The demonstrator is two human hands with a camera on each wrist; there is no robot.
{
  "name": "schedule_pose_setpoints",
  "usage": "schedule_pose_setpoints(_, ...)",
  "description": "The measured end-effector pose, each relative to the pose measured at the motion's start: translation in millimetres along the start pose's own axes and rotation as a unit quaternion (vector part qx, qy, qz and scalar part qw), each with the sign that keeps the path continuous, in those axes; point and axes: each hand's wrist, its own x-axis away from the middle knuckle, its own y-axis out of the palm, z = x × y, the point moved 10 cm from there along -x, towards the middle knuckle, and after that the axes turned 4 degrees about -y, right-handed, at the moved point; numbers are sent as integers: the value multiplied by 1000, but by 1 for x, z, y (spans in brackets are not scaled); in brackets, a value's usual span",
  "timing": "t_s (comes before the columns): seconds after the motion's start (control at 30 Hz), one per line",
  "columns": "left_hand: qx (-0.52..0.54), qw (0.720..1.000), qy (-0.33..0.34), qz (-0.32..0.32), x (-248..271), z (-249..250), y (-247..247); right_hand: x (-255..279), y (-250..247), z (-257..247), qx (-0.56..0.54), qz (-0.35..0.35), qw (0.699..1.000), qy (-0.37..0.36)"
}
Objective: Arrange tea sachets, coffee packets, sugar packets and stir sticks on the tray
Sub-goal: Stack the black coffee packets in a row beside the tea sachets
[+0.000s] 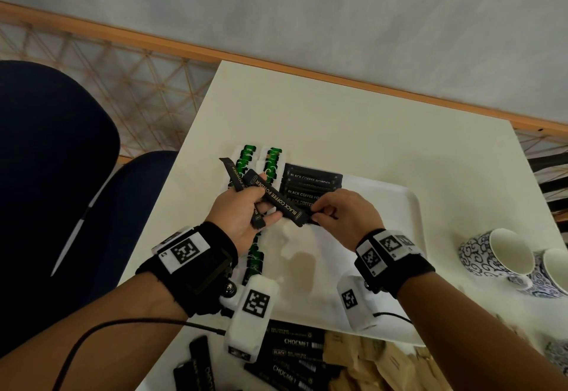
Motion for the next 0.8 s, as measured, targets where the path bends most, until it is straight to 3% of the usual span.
schedule_pose_setpoints(0.33,-7,1000,-2,1,-2,-2,1,-3,-5,-6,-30,22,999,-17)
schedule_pose_setpoints(0.47,-1,1000,-5,-1,-3,-4,4,2,-18,-6,-163,52,985,18)
schedule_pose_setpoints(0.57,-11,1000,-8,-13,-1,-8,12,7,-9,-20,-273,-3,961,31)
schedule_pose_setpoints(0.63,-21,999,-11,-25,2,-11,18,8,-5,-28,-280,-27,959,11)
schedule_pose_setpoints(0.8,0,1000,-21,5,2,-6,10,10,-17,-11,-212,12,977,26)
